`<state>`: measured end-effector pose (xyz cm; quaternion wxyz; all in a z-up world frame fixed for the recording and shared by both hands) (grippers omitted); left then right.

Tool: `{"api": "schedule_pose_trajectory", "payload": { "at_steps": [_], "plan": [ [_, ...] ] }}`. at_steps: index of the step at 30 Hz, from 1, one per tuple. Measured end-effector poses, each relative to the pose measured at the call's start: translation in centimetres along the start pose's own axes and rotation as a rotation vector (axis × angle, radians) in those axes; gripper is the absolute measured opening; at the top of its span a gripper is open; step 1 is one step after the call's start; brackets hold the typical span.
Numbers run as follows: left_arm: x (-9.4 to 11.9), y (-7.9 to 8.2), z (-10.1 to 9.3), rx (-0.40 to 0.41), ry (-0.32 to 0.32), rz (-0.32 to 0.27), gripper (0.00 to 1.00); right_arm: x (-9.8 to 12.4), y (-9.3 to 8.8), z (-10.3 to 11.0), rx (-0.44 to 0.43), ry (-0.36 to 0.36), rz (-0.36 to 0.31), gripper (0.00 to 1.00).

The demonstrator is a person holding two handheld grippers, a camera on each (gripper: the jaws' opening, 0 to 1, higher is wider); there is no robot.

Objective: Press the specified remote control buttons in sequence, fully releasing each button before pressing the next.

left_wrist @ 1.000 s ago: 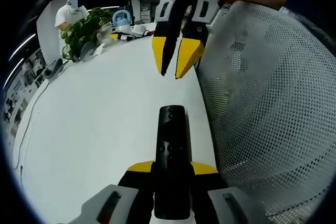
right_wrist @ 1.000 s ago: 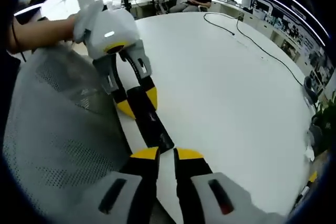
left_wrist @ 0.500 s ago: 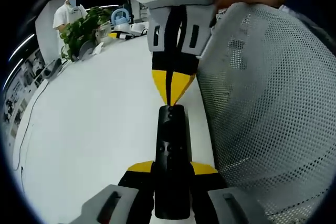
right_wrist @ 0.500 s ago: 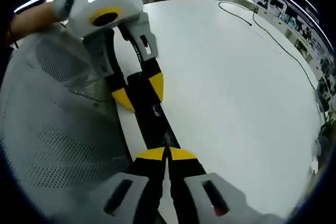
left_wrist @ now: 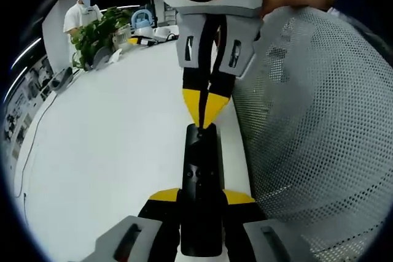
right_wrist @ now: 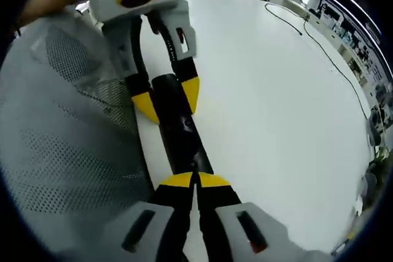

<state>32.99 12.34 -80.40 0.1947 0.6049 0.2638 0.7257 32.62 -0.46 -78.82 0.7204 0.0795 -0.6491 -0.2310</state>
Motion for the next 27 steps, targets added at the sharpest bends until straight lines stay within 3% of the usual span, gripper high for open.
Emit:
{"api": "schedule_pose_trajectory", "payload": {
  "at_steps": [9, 17, 22, 27],
  "plan": [
    [0.08, -0.12, 0.10, 0.009, -0.010, 0.009, 0.26, 0.12, -0.39, -0.35, -0.075, 0.010, -0.045, 0.00],
    [0.61, -0.76, 0.26, 0.015, -0.001, 0.030, 0.26, 0.04, -0.21, -0.12, -0.031, 0.000, -0.018, 0.00],
    [0.49, -0.41, 0.18, 0.001, 0.006, 0.055, 0.26, 0.14, -0.47, -0.46, -0.108, 0.022, -0.062, 0.00],
    [0.57, -0.68, 0.25, 0.011, 0.005, 0.041, 0.26, 0.25, -0.84, -0.71, -0.183, 0.057, -0.128, 0.00]
  ]
}}
Point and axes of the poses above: the point that each gripper's makers call its tool centre point, and the gripper's own axes: x roughly backward along the fingers, z roughly to its left, y roughly out of its top, the point moved 7 cm from there along x, roughly backward along the fingers, and after that the axes turned 10 degrees about y, right-handed, at the moved point
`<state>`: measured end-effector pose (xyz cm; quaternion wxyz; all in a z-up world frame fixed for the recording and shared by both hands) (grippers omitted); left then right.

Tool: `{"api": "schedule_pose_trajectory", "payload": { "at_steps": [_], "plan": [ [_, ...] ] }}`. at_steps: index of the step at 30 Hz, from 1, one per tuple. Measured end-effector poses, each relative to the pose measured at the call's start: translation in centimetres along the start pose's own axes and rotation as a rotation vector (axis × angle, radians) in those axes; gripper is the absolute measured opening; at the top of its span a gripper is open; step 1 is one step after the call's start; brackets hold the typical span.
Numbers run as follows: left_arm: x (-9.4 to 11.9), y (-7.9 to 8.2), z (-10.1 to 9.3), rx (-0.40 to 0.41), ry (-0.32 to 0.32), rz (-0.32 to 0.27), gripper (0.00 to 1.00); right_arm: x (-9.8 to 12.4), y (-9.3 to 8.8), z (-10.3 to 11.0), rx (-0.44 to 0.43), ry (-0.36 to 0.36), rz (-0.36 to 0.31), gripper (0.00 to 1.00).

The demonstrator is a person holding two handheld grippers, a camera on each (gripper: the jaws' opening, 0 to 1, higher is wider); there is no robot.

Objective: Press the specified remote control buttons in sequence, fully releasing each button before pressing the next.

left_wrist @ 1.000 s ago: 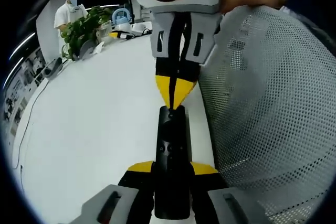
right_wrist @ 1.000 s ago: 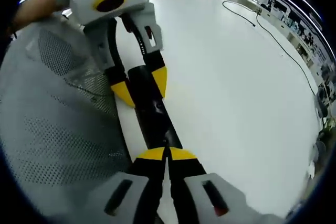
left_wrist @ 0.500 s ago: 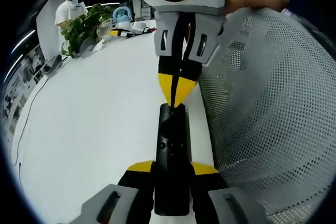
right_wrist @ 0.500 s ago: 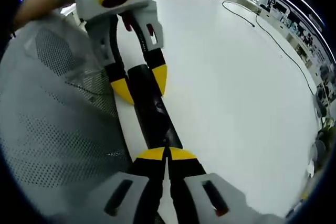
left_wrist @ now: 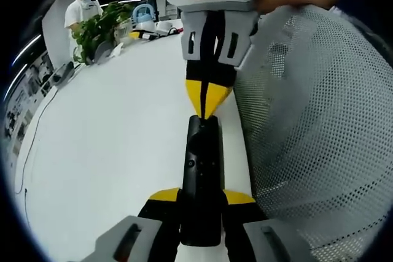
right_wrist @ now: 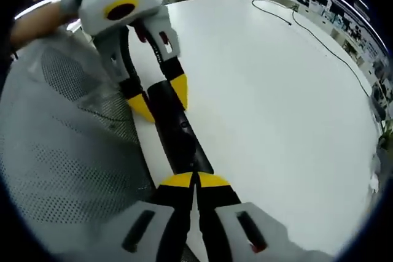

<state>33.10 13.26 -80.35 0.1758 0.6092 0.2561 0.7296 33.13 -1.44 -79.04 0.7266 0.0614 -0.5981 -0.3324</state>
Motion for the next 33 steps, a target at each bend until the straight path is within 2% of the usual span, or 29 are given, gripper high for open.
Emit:
{"api": "schedule_pose_trajectory", "payload": {
  "at_steps": [2, 21, 24, 26, 28, 30, 33],
  "plan": [
    [0.0, 0.0, 0.0, -0.004, 0.001, -0.002, 0.26, 0.0, 0.0, -0.1, -0.016, 0.006, -0.001, 0.00],
    [0.0, 0.0, -0.1, 0.006, 0.005, -0.007, 0.26, -0.5, 0.8, 0.4, 0.079, -0.011, 0.019, 0.00],
    [0.0, 0.0, 0.0, 0.010, 0.004, -0.011, 0.26, -0.6, 0.8, 0.5, 0.107, -0.019, 0.027, 0.00],
    [0.0, 0.0, 0.0, 0.010, 0.005, -0.014, 0.26, -0.6, 1.0, 0.5, 0.181, -0.033, 0.058, 0.00],
    [-0.1, 0.0, 0.0, 0.010, 0.005, -0.014, 0.26, -0.8, 1.2, 0.7, 0.291, -0.044, 0.092, 0.00],
    [0.0, 0.0, 0.0, 0.005, 0.005, -0.014, 0.26, -0.8, 1.2, 1.0, 0.353, -0.048, 0.115, 0.00],
    [0.0, 0.0, -0.1, -0.002, 0.002, -0.020, 0.26, -0.8, 1.2, 0.7, 0.304, -0.033, 0.110, 0.00]
  ]
}}
Point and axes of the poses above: the point that each gripper's makers call its tool centre point, and the gripper's own axes: x roughly backward along the fingers, z roughly to its left, y roughly out of its top, the point moved 7 cm from there along x, roughly backward along the fingers, and after that the axes turned 10 degrees about y, right-handed, at the moved point
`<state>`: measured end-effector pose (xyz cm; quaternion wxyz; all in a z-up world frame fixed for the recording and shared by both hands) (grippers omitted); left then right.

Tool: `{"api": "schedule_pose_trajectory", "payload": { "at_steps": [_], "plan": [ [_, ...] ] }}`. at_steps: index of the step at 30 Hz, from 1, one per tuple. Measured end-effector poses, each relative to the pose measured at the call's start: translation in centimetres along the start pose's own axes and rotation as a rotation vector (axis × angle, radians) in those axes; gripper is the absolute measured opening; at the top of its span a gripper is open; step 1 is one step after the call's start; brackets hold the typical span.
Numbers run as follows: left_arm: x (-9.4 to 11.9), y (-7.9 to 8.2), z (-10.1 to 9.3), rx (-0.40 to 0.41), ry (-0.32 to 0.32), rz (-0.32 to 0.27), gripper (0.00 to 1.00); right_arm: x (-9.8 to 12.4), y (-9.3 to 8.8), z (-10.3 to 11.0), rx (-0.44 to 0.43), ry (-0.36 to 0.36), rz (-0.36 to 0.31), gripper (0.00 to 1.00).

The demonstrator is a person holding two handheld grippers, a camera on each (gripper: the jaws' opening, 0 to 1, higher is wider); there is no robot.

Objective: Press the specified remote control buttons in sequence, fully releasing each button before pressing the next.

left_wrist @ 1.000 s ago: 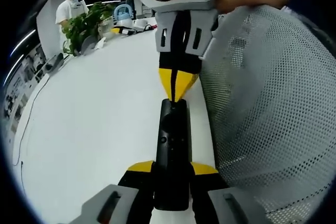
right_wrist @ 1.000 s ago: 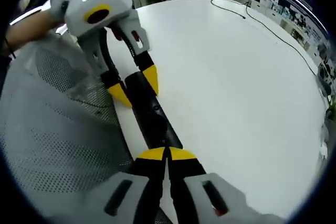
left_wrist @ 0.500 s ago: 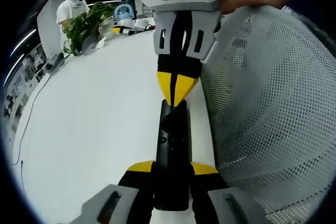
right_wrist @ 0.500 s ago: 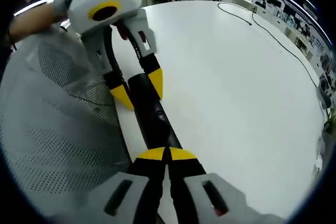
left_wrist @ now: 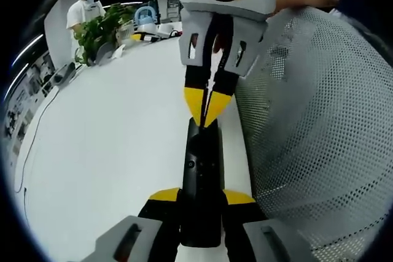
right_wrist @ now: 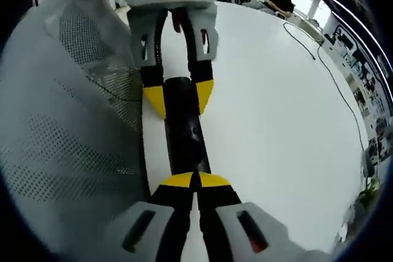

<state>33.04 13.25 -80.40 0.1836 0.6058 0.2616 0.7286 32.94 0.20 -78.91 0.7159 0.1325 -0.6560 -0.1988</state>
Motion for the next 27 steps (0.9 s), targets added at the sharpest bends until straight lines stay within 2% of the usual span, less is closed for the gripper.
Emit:
{"api": "schedule_pose_trajectory", "payload": {
  "at_steps": [8, 13, 15, 17, 19, 21, 27],
  "plan": [
    [0.0, 0.0, 0.0, 0.004, 0.002, 0.002, 0.26, 0.1, 0.1, -0.8, -0.077, 0.087, -0.001, 0.00],
    [0.0, 0.0, 0.0, 0.002, 0.002, 0.006, 0.26, 0.2, -0.2, -0.8, -0.097, 0.095, -0.037, 0.00],
    [0.0, 0.0, 0.0, 0.005, 0.003, 0.002, 0.26, 0.2, -0.3, -0.7, -0.158, 0.089, -0.067, 0.00],
    [0.0, 0.0, 0.0, 0.000, 0.000, 0.002, 0.26, 0.2, -0.1, -0.8, -0.140, 0.068, -0.098, 0.00],
    [0.0, 0.1, 0.0, -0.009, -0.003, 0.007, 0.26, 0.1, 0.2, -0.6, -0.130, 0.075, -0.086, 0.00],
    [0.0, 0.1, 0.0, -0.009, -0.004, 0.007, 0.26, -0.2, 0.6, -0.4, -0.082, 0.075, -0.075, 0.00],
    [0.0, 0.1, 0.0, -0.006, -0.004, 0.003, 0.26, -0.4, 0.8, -0.5, -0.055, 0.087, -0.062, 0.00]
  ]
}}
Point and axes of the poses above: the point that each gripper's makers call its tool centre point, and the gripper's own axes: x roughly backward along the fingers, z roughly to its left, y roughly out of its top, the point moved 7 cm from there along x, roughly backward along the fingers, and after that the axes turned 10 degrees about y, right-handed, at the moved point
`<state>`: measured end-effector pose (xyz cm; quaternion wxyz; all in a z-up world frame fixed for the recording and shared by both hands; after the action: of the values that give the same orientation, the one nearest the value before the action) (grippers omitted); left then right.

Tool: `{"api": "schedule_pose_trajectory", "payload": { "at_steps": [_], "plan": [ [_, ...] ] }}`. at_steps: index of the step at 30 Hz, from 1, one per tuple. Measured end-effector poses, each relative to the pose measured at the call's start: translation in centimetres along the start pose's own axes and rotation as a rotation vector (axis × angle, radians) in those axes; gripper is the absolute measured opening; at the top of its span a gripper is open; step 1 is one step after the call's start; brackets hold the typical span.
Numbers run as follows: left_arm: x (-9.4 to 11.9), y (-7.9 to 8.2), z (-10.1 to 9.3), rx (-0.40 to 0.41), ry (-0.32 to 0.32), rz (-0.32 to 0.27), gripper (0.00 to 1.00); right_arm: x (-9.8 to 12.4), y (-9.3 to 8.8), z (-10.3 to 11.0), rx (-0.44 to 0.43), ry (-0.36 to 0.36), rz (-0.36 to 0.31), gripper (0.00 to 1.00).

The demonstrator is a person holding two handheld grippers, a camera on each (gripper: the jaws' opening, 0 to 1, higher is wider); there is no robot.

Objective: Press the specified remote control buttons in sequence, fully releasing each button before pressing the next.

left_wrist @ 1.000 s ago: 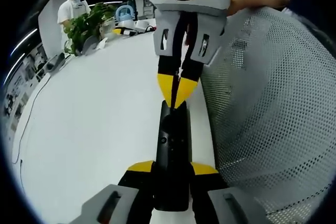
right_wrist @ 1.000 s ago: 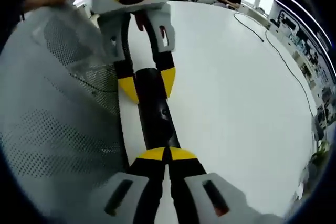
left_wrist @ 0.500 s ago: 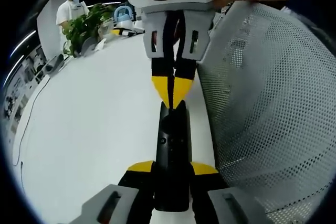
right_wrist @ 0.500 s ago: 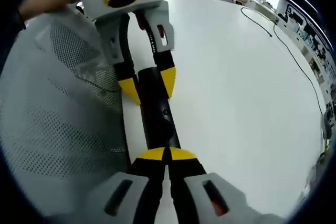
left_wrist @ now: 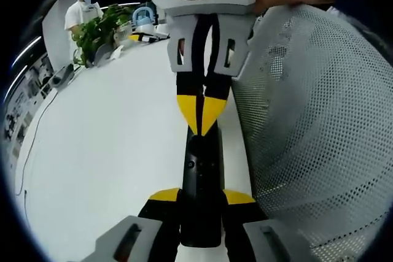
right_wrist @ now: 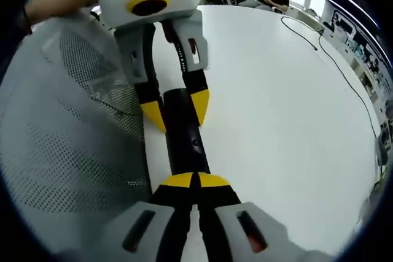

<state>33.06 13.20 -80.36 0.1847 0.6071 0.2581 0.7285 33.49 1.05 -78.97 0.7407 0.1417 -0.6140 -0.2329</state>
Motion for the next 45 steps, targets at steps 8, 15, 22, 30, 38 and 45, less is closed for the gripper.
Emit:
{"api": "schedule_pose_trajectory", "payload": {
  "at_steps": [8, 15, 22, 30, 38, 45],
  "plan": [
    [-0.02, -0.02, 0.02, 0.000, 0.000, 0.003, 0.26, -0.32, 0.65, 0.30, 0.132, -0.010, 0.106, 0.00],
    [-0.03, 0.03, 0.01, 0.001, 0.000, 0.008, 0.26, -0.25, 0.61, 0.19, 0.128, -0.013, 0.103, 0.00],
    [-0.06, -0.05, 0.03, 0.006, 0.002, 0.005, 0.26, -0.14, 0.22, 0.16, 0.094, -0.029, 0.046, 0.00],
    [-0.01, -0.04, 0.01, 0.001, 0.000, 0.005, 0.26, -0.07, 0.11, 0.29, 0.091, -0.031, 0.019, 0.00],
    [0.03, -0.03, 0.00, 0.000, -0.001, 0.001, 0.26, -0.18, 0.23, 0.28, 0.082, -0.011, 0.000, 0.04],
    [0.02, -0.05, 0.01, 0.003, -0.001, -0.001, 0.26, -0.35, 0.47, 0.43, 0.125, -0.012, 0.037, 0.05]
  ]
}}
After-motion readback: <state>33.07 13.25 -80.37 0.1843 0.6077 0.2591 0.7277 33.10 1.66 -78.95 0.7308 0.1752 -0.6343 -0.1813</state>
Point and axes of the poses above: the point that each gripper's makers call its tool centre point, and the gripper's own axes: x roughly backward along the fingers, z roughly to its left, y roughly out of its top, the point moved 7 cm from there along x, roughly backward along the fingers, and after that the axes turned 10 degrees about y, right-handed, at the moved point
